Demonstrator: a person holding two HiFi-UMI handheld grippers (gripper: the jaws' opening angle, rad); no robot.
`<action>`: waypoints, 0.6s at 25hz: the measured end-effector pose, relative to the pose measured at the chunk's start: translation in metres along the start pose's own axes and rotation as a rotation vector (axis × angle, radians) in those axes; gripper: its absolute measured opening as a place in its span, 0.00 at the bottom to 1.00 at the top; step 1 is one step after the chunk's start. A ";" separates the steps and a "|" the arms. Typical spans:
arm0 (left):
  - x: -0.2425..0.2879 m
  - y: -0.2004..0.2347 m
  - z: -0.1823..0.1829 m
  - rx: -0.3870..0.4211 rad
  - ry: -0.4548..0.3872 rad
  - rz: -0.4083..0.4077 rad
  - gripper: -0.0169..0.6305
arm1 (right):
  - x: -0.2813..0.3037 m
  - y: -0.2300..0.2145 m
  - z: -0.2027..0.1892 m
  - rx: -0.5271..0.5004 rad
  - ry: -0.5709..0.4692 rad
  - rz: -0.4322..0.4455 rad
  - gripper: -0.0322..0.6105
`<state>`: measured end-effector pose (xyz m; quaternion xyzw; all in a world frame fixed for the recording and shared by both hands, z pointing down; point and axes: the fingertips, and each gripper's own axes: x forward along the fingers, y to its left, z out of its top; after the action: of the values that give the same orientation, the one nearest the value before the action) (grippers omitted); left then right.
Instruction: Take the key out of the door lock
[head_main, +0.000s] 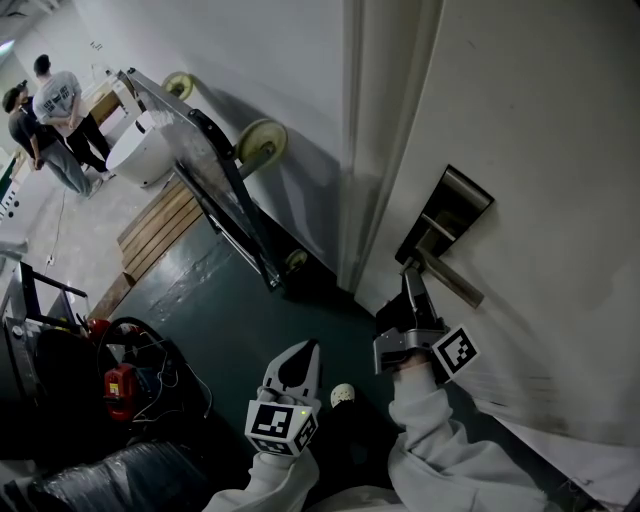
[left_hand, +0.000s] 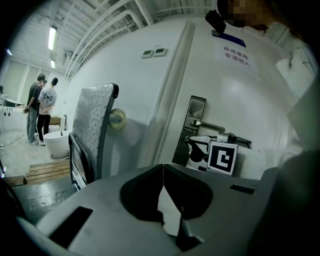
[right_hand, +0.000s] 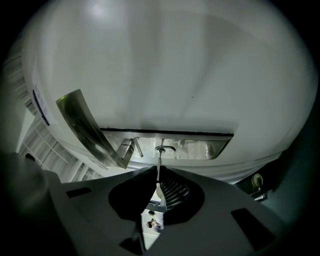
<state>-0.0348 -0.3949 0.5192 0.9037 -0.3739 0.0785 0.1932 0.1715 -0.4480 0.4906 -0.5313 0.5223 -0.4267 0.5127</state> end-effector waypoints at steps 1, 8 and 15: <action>-0.001 0.000 0.000 -0.001 -0.001 0.004 0.05 | 0.000 0.000 0.000 0.003 -0.002 0.000 0.16; -0.011 0.000 0.000 -0.004 -0.012 0.025 0.05 | -0.017 -0.001 -0.026 0.010 0.034 -0.004 0.16; -0.024 0.003 0.000 -0.003 -0.027 0.053 0.05 | -0.034 -0.002 -0.043 -0.024 0.092 0.002 0.16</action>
<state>-0.0533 -0.3812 0.5136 0.8943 -0.4002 0.0707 0.1873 0.1261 -0.4189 0.4999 -0.5164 0.5511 -0.4439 0.4822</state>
